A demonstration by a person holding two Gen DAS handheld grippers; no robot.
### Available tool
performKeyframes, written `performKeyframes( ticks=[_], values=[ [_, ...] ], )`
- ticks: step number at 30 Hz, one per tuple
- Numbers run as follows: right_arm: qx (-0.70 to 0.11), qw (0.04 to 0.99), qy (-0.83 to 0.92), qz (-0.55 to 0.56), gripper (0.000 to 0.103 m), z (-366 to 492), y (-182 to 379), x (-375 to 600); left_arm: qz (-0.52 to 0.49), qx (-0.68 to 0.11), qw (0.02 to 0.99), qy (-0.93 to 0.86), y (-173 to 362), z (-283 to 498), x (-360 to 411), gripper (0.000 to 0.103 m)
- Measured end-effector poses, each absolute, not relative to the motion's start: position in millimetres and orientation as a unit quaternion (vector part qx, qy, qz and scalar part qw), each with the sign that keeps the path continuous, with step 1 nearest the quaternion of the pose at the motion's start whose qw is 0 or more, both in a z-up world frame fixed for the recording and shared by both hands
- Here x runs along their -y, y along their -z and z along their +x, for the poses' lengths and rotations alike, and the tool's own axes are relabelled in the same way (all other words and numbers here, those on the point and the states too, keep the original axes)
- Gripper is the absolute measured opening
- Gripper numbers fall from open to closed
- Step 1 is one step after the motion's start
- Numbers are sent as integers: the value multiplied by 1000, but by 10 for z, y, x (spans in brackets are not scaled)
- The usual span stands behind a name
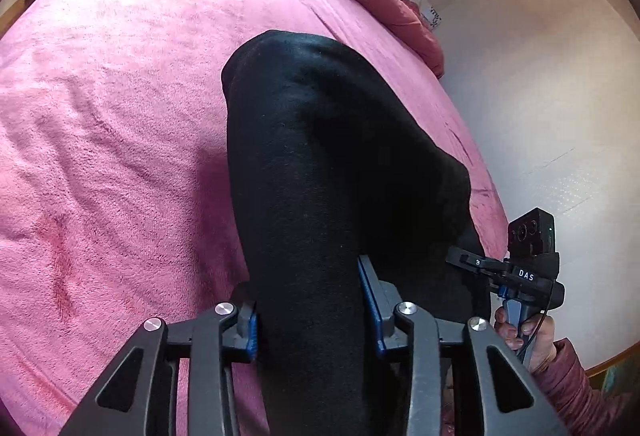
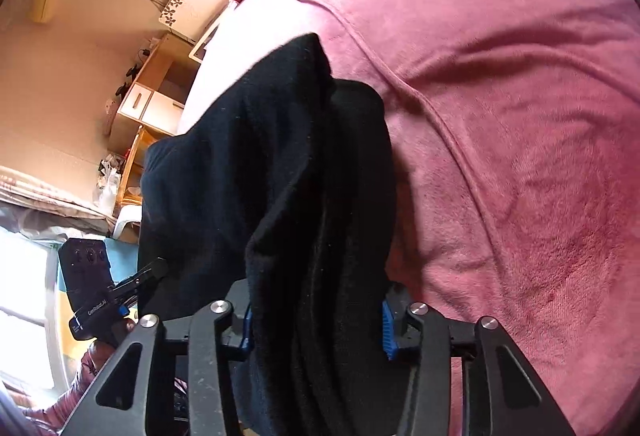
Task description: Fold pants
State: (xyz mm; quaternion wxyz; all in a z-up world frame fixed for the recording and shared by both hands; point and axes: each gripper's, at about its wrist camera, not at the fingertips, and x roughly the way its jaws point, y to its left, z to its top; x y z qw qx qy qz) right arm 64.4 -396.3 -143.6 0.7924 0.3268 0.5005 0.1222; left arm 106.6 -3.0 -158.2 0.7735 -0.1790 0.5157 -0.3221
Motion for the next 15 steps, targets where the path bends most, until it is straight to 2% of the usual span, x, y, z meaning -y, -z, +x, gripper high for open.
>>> performKeyframes(
  ticks=[9,15],
  values=[
    [-468,812,-187,294,44,1369,958,3393,-187,-455,816,305,998,1336,-432,40],
    [-477,808,-207,277,44,2136,893,2890,-198,-457,830,253,929,1861,-787,40]
  ],
)
